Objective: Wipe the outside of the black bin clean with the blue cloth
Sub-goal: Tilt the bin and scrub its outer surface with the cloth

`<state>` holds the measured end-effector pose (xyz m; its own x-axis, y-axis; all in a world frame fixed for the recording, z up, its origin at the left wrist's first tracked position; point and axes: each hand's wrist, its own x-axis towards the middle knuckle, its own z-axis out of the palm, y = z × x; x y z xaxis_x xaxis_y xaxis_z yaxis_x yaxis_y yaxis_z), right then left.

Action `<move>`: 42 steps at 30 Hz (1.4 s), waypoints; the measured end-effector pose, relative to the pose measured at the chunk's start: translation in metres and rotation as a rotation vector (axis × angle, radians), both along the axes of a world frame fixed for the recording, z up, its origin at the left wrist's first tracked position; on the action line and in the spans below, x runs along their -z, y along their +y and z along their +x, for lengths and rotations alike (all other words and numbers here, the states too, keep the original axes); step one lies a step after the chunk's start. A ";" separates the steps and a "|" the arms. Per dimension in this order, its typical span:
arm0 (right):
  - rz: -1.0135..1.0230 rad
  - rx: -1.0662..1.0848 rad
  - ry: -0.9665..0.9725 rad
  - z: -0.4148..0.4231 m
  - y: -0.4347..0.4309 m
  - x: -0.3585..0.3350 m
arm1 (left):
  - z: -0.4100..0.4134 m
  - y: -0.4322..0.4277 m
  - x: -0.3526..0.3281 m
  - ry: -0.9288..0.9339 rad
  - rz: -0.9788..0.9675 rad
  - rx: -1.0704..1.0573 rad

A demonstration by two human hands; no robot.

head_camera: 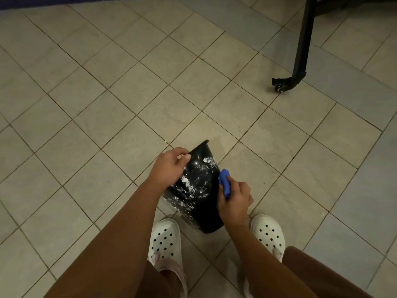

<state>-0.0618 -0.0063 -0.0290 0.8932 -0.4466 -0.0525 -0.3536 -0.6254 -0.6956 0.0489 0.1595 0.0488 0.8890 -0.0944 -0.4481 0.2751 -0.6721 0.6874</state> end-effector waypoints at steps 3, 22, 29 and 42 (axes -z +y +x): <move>0.038 -0.041 -0.100 -0.007 0.008 0.001 | 0.007 0.000 -0.002 -0.051 0.032 -0.042; 0.082 -0.398 -0.078 0.026 0.022 -0.013 | 0.010 0.009 0.001 -0.096 0.030 -0.209; 0.065 -0.253 -0.061 0.001 0.035 -0.013 | 0.011 0.006 0.000 -0.107 0.076 -0.197; 0.095 -0.216 0.042 0.024 0.039 -0.030 | 0.010 0.002 -0.006 -0.140 0.098 -0.215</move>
